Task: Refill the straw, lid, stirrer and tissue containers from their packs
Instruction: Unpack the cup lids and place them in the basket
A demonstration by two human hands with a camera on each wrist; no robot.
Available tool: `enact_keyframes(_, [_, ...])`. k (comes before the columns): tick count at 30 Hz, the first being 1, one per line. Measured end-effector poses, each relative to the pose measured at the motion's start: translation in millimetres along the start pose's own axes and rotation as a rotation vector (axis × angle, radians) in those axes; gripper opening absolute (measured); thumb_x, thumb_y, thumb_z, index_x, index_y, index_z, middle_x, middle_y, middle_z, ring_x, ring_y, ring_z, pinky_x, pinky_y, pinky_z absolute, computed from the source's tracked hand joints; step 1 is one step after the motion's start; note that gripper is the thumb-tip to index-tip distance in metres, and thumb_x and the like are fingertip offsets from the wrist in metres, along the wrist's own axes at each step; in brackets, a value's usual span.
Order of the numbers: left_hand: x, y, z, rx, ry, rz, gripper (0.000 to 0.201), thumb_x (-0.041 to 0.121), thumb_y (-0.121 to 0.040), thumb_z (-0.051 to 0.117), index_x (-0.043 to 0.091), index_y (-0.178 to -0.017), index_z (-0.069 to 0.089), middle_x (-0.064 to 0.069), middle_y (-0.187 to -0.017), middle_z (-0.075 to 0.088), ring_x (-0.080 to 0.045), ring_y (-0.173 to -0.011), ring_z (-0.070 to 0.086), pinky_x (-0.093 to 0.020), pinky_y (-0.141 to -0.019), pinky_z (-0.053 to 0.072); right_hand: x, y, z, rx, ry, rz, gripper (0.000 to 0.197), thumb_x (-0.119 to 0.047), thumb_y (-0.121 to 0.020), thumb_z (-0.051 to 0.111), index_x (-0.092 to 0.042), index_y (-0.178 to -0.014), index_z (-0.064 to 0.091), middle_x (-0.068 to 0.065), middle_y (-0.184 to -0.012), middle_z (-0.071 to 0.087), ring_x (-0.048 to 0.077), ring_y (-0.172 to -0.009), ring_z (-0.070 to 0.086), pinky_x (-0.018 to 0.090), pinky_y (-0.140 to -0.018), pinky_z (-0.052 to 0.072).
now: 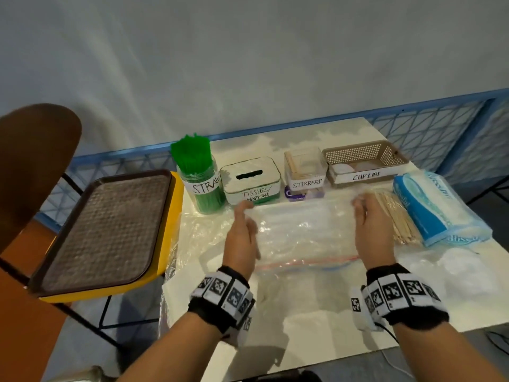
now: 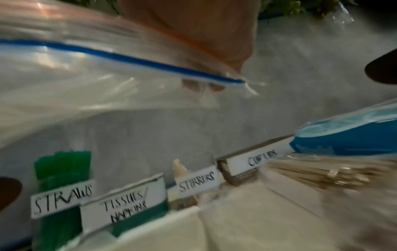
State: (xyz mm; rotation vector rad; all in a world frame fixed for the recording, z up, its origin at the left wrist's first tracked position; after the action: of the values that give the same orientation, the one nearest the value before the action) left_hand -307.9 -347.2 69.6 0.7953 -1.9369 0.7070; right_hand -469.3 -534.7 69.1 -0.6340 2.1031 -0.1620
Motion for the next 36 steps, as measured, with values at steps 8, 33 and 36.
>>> enact_keyframes(8, [-47,48,56,-0.584,-0.375,-0.046,0.012,0.019,-0.093,0.051,0.014,-0.104,0.054,0.0,-0.103,0.048,-0.009,-0.078,0.05,-0.008,-0.066,0.039,68,53,0,-0.238,0.313,0.025,0.027,0.014,-0.079,0.046,-0.008,-0.086,0.058,0.013,-0.11,0.052,0.026,-0.062,0.05,0.024,-0.049,0.034])
enact_keyframes(33, [-85,105,157,-1.106,-1.206,0.035,0.071,0.049,-0.098,0.019,0.016,-0.143,-0.024,-0.002,-0.146,-0.039,-0.026,-0.14,-0.027,-0.054,-0.115,0.0,108,151,69,-0.787,0.702,-0.397,0.063,-0.055,-0.096,0.007,-0.023,-0.147,0.025,0.004,-0.155,0.021,0.026,-0.145,0.004,0.051,-0.108,0.014])
enact_keyframes(36, [-89,99,157,-1.058,-1.158,0.047,0.075,0.05,-0.097,0.022,0.02,-0.14,-0.031,0.001,-0.141,-0.044,-0.026,-0.14,-0.028,-0.053,-0.115,0.0,112,145,74,-0.793,0.673,-0.37,0.064,-0.055,-0.096,0.004,-0.02,-0.149,0.005,0.002,-0.158,-0.003,0.023,-0.146,-0.007,0.054,-0.112,0.016])
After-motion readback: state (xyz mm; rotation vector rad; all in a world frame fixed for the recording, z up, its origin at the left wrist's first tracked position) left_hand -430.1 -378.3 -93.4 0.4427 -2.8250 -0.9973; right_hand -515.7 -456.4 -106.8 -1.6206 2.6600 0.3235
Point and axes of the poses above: each hand's wrist, its own y-axis away from the middle knuckle, its own z-axis out of the palm, x = y × z, the point moved 5 cm from there along -y, towards the middle knuckle
